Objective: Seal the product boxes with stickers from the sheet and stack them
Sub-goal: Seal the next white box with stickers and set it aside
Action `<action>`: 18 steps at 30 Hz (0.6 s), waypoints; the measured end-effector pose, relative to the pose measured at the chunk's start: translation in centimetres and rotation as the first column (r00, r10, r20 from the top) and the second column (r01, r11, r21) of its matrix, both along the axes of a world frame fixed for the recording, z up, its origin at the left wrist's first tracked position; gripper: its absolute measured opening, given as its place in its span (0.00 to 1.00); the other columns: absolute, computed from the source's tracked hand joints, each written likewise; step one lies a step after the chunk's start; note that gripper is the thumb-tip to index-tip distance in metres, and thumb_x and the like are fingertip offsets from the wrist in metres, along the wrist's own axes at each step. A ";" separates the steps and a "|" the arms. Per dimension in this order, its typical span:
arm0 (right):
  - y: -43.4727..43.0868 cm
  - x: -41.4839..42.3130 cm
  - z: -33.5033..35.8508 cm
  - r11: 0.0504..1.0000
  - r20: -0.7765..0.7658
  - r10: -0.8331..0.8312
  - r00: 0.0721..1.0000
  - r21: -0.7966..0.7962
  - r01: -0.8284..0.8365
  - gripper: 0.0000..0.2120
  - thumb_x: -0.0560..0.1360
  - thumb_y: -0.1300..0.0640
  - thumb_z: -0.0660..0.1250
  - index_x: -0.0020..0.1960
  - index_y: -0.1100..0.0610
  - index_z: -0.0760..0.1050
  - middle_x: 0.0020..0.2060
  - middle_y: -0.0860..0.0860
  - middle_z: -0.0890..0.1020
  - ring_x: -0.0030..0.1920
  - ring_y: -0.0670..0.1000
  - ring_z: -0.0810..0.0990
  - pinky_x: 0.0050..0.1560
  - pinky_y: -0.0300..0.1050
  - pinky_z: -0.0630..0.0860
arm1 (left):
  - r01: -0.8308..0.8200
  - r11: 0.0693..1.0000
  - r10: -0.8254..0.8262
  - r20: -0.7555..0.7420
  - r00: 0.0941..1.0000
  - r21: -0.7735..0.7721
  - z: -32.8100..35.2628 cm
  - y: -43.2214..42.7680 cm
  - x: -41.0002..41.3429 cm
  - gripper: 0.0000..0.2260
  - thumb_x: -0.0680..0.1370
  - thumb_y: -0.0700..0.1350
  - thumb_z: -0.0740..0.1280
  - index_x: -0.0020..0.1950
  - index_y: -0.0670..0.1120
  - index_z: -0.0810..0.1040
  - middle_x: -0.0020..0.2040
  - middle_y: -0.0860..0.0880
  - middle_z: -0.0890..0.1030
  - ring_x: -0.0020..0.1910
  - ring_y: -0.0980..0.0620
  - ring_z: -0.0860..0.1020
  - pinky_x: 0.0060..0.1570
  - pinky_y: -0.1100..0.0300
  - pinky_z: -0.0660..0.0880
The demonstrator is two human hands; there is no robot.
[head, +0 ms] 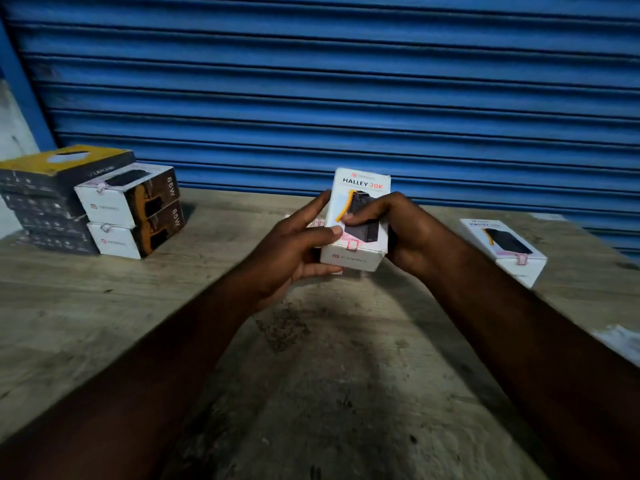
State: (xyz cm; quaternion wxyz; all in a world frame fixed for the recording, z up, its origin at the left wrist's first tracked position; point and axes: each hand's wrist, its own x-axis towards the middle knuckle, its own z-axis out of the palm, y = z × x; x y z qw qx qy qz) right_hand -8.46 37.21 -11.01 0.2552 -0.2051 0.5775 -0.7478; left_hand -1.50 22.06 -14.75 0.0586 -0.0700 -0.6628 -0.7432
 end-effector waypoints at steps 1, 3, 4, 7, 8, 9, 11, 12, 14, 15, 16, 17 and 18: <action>0.0 -0.1 -0.1 1.000 -0.017 -0.008 1.000 0.012 0.008 0.17 0.66 0.70 0.63 0.54 0.62 0.78 0.44 0.58 0.83 0.40 0.54 0.82 0.43 0.44 0.80 | -0.004 1.000 0.004 0.015 1.000 0.011 -0.1 0.1 0.0 0.26 0.80 0.38 0.64 0.75 0.58 0.68 0.59 0.48 0.84 0.55 0.45 0.84 0.52 0.49 0.82; -0.2 -0.2 -0.3 1.000 -0.005 -0.016 1.000 -0.003 0.016 0.13 0.74 0.67 0.63 0.56 0.60 0.78 0.45 0.56 0.84 0.42 0.53 0.82 0.45 0.44 0.80 | -0.030 0.999 0.029 0.028 0.999 0.026 0.0 -0.2 -0.1 0.26 0.80 0.39 0.64 0.76 0.57 0.67 0.62 0.47 0.83 0.57 0.44 0.83 0.53 0.49 0.82; -0.4 -0.1 -0.4 1.000 -0.006 -0.013 1.000 -0.002 0.013 0.11 0.76 0.65 0.63 0.57 0.59 0.78 0.45 0.55 0.84 0.42 0.52 0.82 0.46 0.44 0.79 | -0.054 0.998 0.052 0.031 0.998 0.039 0.1 -0.4 -0.2 0.26 0.81 0.40 0.64 0.77 0.57 0.67 0.63 0.46 0.82 0.58 0.44 0.82 0.53 0.49 0.82; -0.9 0.3 -1.1 0.992 -0.152 -0.026 0.988 0.117 0.044 0.12 0.75 0.64 0.67 0.57 0.59 0.80 0.46 0.54 0.85 0.46 0.52 0.83 0.50 0.46 0.78 | -0.106 0.992 0.103 0.044 0.994 0.064 0.0 -1.0 -0.6 0.24 0.82 0.41 0.63 0.77 0.58 0.67 0.65 0.47 0.81 0.58 0.44 0.82 0.52 0.52 0.82; -1.1 0.4 -1.3 0.987 -0.206 -0.050 0.977 0.141 0.080 0.13 0.73 0.66 0.69 0.57 0.60 0.81 0.46 0.55 0.85 0.47 0.53 0.83 0.51 0.48 0.78 | -0.114 0.992 0.111 0.047 0.993 0.062 0.0 -1.1 -0.6 0.24 0.82 0.41 0.63 0.76 0.58 0.67 0.65 0.48 0.80 0.58 0.45 0.81 0.51 0.53 0.82; -1.2 0.5 -1.5 0.984 -0.233 -0.076 0.970 0.140 0.111 0.13 0.72 0.67 0.69 0.56 0.61 0.81 0.47 0.56 0.85 0.48 0.54 0.83 0.52 0.49 0.78 | -0.118 0.991 0.115 0.048 0.992 0.062 0.0 -1.1 -0.7 0.24 0.82 0.42 0.63 0.76 0.58 0.67 0.65 0.48 0.80 0.57 0.46 0.81 0.51 0.53 0.82; -1.4 0.5 -1.7 0.980 -0.257 -0.132 0.957 0.112 0.165 0.11 0.72 0.67 0.69 0.54 0.60 0.82 0.47 0.56 0.85 0.48 0.55 0.83 0.51 0.50 0.78 | -0.117 0.990 0.113 0.049 0.992 0.075 0.1 -1.1 -0.7 0.23 0.82 0.42 0.63 0.76 0.58 0.68 0.64 0.48 0.81 0.57 0.46 0.81 0.51 0.53 0.82; -1.5 0.3 -1.8 0.969 -0.271 -0.183 0.945 0.112 0.220 0.09 0.73 0.64 0.69 0.52 0.58 0.82 0.47 0.56 0.85 0.48 0.55 0.83 0.50 0.50 0.78 | -0.115 0.990 0.111 0.052 0.992 0.083 0.1 -1.0 -0.7 0.23 0.82 0.42 0.63 0.76 0.58 0.68 0.63 0.48 0.81 0.56 0.47 0.81 0.51 0.53 0.82; -1.8 -0.1 -2.1 0.932 -0.295 -0.289 0.911 0.133 0.338 0.06 0.76 0.57 0.68 0.50 0.57 0.82 0.47 0.56 0.86 0.48 0.57 0.84 0.51 0.52 0.79 | -0.128 0.988 0.122 0.063 0.990 0.088 0.2 -1.0 -0.6 0.21 0.82 0.43 0.63 0.74 0.57 0.71 0.60 0.47 0.82 0.55 0.47 0.82 0.52 0.52 0.82; -2.0 -0.4 -2.3 0.912 -0.318 -0.329 0.889 0.139 0.387 0.09 0.76 0.52 0.68 0.51 0.57 0.82 0.48 0.56 0.86 0.49 0.57 0.85 0.54 0.56 0.80 | -0.150 0.985 0.144 0.073 0.987 0.088 0.2 -0.9 -0.6 0.19 0.82 0.43 0.63 0.72 0.55 0.73 0.59 0.47 0.83 0.55 0.46 0.82 0.53 0.51 0.82; -2.2 -0.6 -2.6 0.891 -0.352 -0.361 0.864 0.142 0.430 0.14 0.76 0.48 0.69 0.53 0.57 0.81 0.50 0.56 0.86 0.51 0.56 0.84 0.58 0.58 0.80 | -0.186 0.978 0.178 0.088 0.980 0.093 0.3 -1.0 -0.6 0.15 0.82 0.44 0.63 0.68 0.53 0.76 0.58 0.46 0.83 0.54 0.45 0.82 0.53 0.51 0.82; -2.4 -0.6 -2.8 0.869 -0.398 -0.384 0.833 0.149 0.471 0.20 0.75 0.43 0.69 0.57 0.57 0.79 0.55 0.56 0.84 0.55 0.55 0.83 0.60 0.60 0.78 | -0.230 0.967 0.219 0.106 0.970 0.107 0.3 -1.0 -0.7 0.11 0.83 0.44 0.62 0.63 0.51 0.78 0.55 0.45 0.83 0.53 0.45 0.82 0.52 0.50 0.82; -2.5 -0.6 -2.9 0.846 -0.471 -0.387 0.792 0.161 0.509 0.26 0.74 0.41 0.69 0.64 0.57 0.75 0.62 0.54 0.80 0.60 0.53 0.80 0.64 0.57 0.76 | -0.270 0.955 0.254 0.126 0.959 0.126 0.3 -1.2 -0.7 0.08 0.83 0.45 0.62 0.58 0.50 0.79 0.52 0.45 0.83 0.51 0.46 0.82 0.52 0.50 0.82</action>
